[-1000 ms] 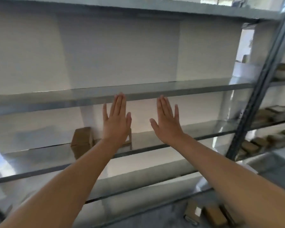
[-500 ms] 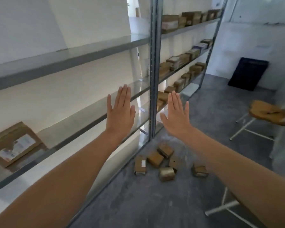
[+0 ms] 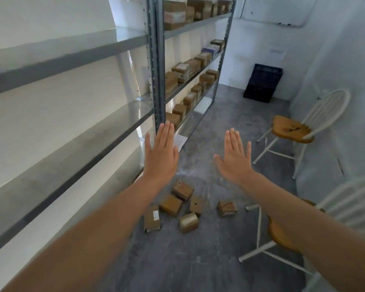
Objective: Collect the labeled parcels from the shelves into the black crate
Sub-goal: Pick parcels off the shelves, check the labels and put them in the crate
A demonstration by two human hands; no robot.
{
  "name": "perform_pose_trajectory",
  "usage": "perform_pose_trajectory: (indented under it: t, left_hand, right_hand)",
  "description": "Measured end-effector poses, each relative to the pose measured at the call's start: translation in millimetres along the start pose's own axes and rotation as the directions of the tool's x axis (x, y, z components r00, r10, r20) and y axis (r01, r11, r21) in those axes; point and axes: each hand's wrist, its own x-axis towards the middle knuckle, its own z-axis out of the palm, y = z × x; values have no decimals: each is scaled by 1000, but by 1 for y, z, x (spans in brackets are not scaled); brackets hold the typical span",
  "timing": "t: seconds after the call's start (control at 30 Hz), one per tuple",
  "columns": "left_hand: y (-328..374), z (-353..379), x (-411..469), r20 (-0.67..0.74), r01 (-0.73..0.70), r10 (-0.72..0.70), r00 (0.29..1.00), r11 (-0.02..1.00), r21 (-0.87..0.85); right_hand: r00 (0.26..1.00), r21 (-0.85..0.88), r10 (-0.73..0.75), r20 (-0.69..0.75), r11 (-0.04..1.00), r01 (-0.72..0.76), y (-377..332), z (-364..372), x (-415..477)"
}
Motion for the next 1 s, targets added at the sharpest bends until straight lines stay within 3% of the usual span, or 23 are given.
perform_pose_trajectory:
  t: [0.33,0.57,1.0]
  left_hand:
    - [5,67,33,134,-24,39,990,993,-112]
    - [42,91,77,160,-71,89,983,991,-114]
    - [93,135,166,77,24,-20,997,999,-49]
  right_hand:
    - [994,-58,76,78,996,-72,34,33,20]
    - [976,14,171,132,985,-174,88,32,69]
    - [994,34,-35,103,999,31,142,13,205]
